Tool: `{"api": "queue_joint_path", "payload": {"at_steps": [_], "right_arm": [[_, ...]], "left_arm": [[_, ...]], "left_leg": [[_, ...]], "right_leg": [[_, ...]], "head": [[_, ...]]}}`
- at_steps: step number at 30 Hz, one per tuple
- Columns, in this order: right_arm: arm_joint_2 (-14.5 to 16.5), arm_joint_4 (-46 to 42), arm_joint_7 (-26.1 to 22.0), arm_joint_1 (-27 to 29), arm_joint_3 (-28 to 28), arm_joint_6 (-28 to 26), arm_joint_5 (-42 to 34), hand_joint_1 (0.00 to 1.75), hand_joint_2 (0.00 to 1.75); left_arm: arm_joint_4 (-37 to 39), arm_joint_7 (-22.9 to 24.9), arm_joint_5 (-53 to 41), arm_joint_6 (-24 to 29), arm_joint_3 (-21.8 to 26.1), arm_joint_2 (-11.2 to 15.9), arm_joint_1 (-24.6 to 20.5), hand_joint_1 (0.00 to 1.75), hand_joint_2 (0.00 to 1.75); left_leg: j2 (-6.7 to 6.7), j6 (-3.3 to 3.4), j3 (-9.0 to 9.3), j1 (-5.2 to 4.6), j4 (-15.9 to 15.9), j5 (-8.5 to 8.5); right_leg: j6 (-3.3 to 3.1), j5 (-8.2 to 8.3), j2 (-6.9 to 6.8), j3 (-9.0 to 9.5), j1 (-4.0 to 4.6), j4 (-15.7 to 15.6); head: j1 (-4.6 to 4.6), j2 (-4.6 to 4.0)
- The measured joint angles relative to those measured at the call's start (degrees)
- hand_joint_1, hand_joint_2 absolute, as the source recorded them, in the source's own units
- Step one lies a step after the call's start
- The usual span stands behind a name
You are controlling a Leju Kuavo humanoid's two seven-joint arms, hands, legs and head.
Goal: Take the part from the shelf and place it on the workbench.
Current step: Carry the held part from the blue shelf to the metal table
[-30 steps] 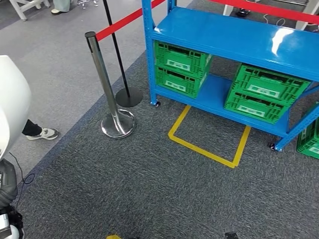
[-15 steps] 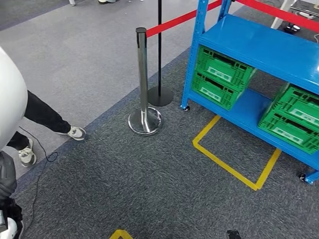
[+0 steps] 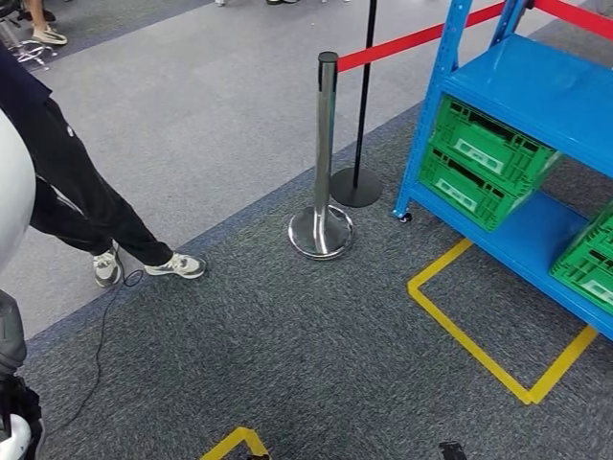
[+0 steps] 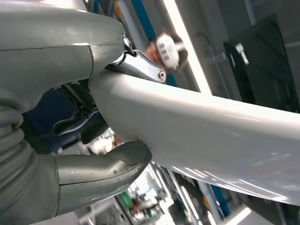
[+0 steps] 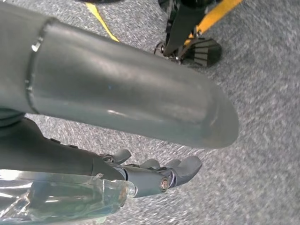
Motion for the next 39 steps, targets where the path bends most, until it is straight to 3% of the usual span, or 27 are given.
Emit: {"api": "queue_joint_path", "payload": {"at_steps": [2,4,6,7,9,11,12,13,14,15,17,19,20,21,22,23,24,26,28,29,31,32,34,35,37,39], "right_arm": [[0.07,0.01,0.33,-0.04,-0.01,0.08,0.16,0.0,0.0],[0.13,0.01,0.79,-0.04,-0.01,0.17,0.32,0.0,0.0],[0.26,0.01,1.01,-0.09,-0.01,0.27,0.36,0.0,0.0],[0.34,0.01,1.12,-0.18,-0.01,0.3,0.35,0.0,0.0],[0.56,0.02,1.71,-0.32,0.01,0.33,0.34,0.0,0.0],[0.69,0.04,2.86,-0.1,0.0,0.43,0.26,0.0,0.0],[0.72,0.05,3.42,0.1,-0.02,0.49,0.21,0.0,0.0],[0.73,0.05,3.82,0.29,-0.03,0.52,0.16,0.0,0.0],[0.73,0.05,4.02,0.4,-0.04,0.54,0.15,0.0,0.0],[0.73,0.05,4.09,0.42,-0.05,0.58,0.17,0.0,0.0],[0.75,0.06,3.87,0.39,-0.04,0.74,0.27,0.0,0.0],[0.81,0.08,3.29,0.38,-0.04,0.91,0.27,0.0,0.0],[0.84,0.09,2.97,0.37,-0.04,0.97,0.22,0.0,0.0],[0.85,0.09,2.71,0.35,-0.05,1.01,0.16,0.0,0.0],[0.87,0.08,2.46,0.32,-0.05,1.08,0.12,0.0,0.0],[0.89,0.07,2.23,0.3,-0.05,1.14,0.1,0.0,0.0],[0.91,0.06,2.04,0.28,-0.05,1.19,0.1,0.0,0.0],[0.92,0.05,1.81,0.38,-0.05,1.21,0.09,0.0,0.0],[0.92,0.05,1.77,0.49,-0.07,1.22,0.08,0.0,0.0],[0.92,0.05,1.76,0.47,-0.07,1.23,0.08,0.0,0.0],[0.93,0.05,1.76,0.34,-0.07,1.25,0.08,0.0,0.0],[0.94,0.05,1.76,0.31,-0.07,1.26,0.08,0.0,0.0],[0.95,0.05,1.75,0.29,-0.07,1.25,0.08,0.0,0.0],[0.95,0.05,1.74,0.28,-0.07,1.24,0.08,0.0,0.0],[0.95,0.05,1.64,0.1,-0.07,1.27,0.17,0.0,0.0],[0.96,0.05,1.54,-0.08,-0.05,1.41,0.49,0.0,0.0]], "left_arm": [[-0.01,0.0,-0.1,0.31,-0.11,0.18,0.01,1.75,1.75],[-0.01,0.0,-0.12,0.21,-0.28,0.34,-0.17,1.75,1.75],[0.02,0.0,0.18,-0.3,-0.4,0.44,-0.29,1.75,1.75],[0.03,0.0,0.51,-0.71,-0.4,0.47,-0.34,1.75,1.75],[0.1,0.0,1.13,-1.73,-0.4,0.48,-0.72,1.75,1.75],[0.28,0.0,1.26,-2.72,-0.43,0.43,-1.22,1.75,1.75],[0.4,-0.01,1.22,-3.08,-0.45,0.39,-1.34,1.75,1.75],[0.52,-0.01,1.15,-3.27,-0.48,0.35,-1.39,1.75,1.75],[0.63,-0.01,1.1,-3.37,-0.5,0.33,-1.4,1.75,1.75],[0.71,-0.01,1.09,-3.43,-0.51,0.32,-1.41,1.75,1.75],[0.8,0.0,1.1,-3.61,-0.51,0.32,-1.47,1.75,1.75],[0.81,0.0,1.12,-3.84,-0.5,0.34,-1.5,1.75,1.75],[0.81,0.0,1.12,-3.91,-0.48,0.36,-1.45,1.75,1.75],[0.81,0.0,1.12,-3.97,-0.43,0.39,-1.37,1.75,1.75],[0.81,0.0,1.11,-4.01,-0.36,0.43,-1.27,1.75,1.75],[0.8,0.0,1.11,-3.99,-0.27,0.47,-1.25,1.75,1.75],[0.8,0.0,1.1,-3.97,-0.21,0.51,-1.29,1.75,1.75],[0.8,0.0,1.09,-3.95,-0.17,0.51,-1.4,1.75,1.75],[0.81,0.0,1.1,-3.95,-0.17,0.49,-1.33,1.75,1.75],[0.81,0.0,1.1,-3.95,-0.16,0.49,-1.29,1.75,1.75],[0.8,0.0,1.1,-3.95,-0.14,0.49,-1.27,1.75,1.75],[0.8,0.0,1.09,-3.95,-0.13,0.5,-1.32,1.75,1.75],[0.79,0.0,1.09,-3.96,-0.1,0.48,-1.44,1.75,1.75],[0.79,0.0,1.09,-3.96,-0.04,0.48,-1.45,1.75,1.75],[0.79,0.0,1.09,-3.91,0.15,0.47,-1.33,1.75,1.75],[0.78,0.0,1.08,-3.72,0.3,0.46,-1.3,1.75,1.75]], "left_leg": [[2.62,0.63,4.2,-0.56,-7.53,3.05],[4.36,1.35,6.46,-1.08,-11.84,3.95],[3.09,2.0,6.51,-1.1,-12.4,3.96],[2.35,2.29,6.6,-0.99,-12.63,4.08],[0.99,2.89,6.83,-0.61,-13.09,4.33],[-0.34,3.21,6.8,-0.45,-13.12,4.37],[-1.14,3.28,6.78,-0.44,-13.11,4.38],[-2.0,3.29,6.78,-0.42,-13.09,4.39],[-2.86,3.26,6.81,-0.38,-13.06,4.4],[-3.68,3.16,6.86,-0.29,-13.01,4.41],[-5.17,2.69,6.81,-0.15,-12.7,4.33],[-6.48,1.99,6.43,-0.12,-12.45,4.43],[-7.13,1.6,6.2,-0.07,-12.47,4.63],[-7.79,1.28,6.05,0.04,-12.62,4.88],[-7.75,0.99,5.89,0.09,-12.56,4.89],[-6.75,0.75,5.43,0.01,-11.77,4.36],[-5.13,0.55,4.43,-0.09,-9.76,3.16],[-1.59,0.23,0.77,-0.23,-2.27,-0.59],[-0.5,0.17,-2.42,-0.19,4.13,-2.66],[-0.38,0.25,-2.52,-0.2,4.39,-2.11],[0.76,0.6,0.8,-0.35,-1.58,1.31],[2.29,0.78,3.17,-0.61,-5.87,2.79],[4.34,1.4,6.15,-1.1,-11.38,4.09],[4.34,1.68,6.43,-1.29,-12.15,3.99],[2.69,2.39,6.4,-1.2,-12.53,4.16],[1.29,3.03,6.6,-0.83,-12.91,4.38]], "right_leg": [[0.32,-0.38,-1.34,0.33,0.25,0.1],[0.82,-0.76,-2.65,0.64,0.59,0.08],[1.34,-1.03,-4.11,0.96,0.73,-0.17],[1.64,-1.37,-3.9,1.01,0.67,0.01],[2.13,-3.46,-1.11,-0.36,0.5,3.3],[2.38,-6.99,2.17,-4.01,0.32,10.96],[2.47,-8.18,2.73,-5.88,0.3,14.48],[2.53,-8.32,2.98,-7.06,0.27,16.34],[2.56,-7.26,3.11,-7.17,0.23,15.87],[2.59,-5.23,3.41,-6.14,0.12,13.09],[2.78,-1.33,5.77,-2.61,-0.38,5.05],[2.55,-0.14,7.79,-0.45,-0.7,0.72],[2.2,-0.3,7.87,-0.2,-0.64,0.38],[1.73,-0.13,7.12,-0.1,-0.56,0.39],[1.33,0.02,6.43,-0.02,-0.52,0.32],[0.92,0.14,5.71,0.05,-0.53,0.22],[0.57,0.22,4.94,0.1,-0.54,0.09],[0.1,0.13,3.29,0.13,-0.28,0.04],[-0.1,-0.03,1.5,0.14,0.0,0.04],[-0.15,-0.11,0.63,0.19,0.08,0.04],[-0.09,-0.33,-0.94,0.46,0.18,0.04],[0.09,-0.52,-1.63,0.63,0.31,0.07],[0.57,-0.95,-2.87,0.92,0.63,0.06],[0.83,-1.11,-3.54,1.07,0.76,-0.03],[1.41,-1.42,-4.21,1.45,0.74,-0.17],[2.01,-3.07,-1.4,0.62,0.62,2.18]], "head": [[-0.04,0.0],[-0.05,0.01],[-0.05,0.01],[-0.03,0.0],[0.25,0.0],[0.57,0.0],[0.66,0.0],[0.66,0.01],[0.66,0.01],[0.66,0.01],[0.68,0.01],[0.67,0.0],[0.66,-0.01],[0.64,-0.01],[0.63,-0.01],[0.45,-0.01],[0.3,0.0],[-0.03,0.01],[-0.03,0.01],[-0.03,0.01],[-0.04,0.0],[-0.05,0.0],[-0.03,0.0],[-0.05,0.01],[-0.05,0.01],[0.17,0.0]]}}
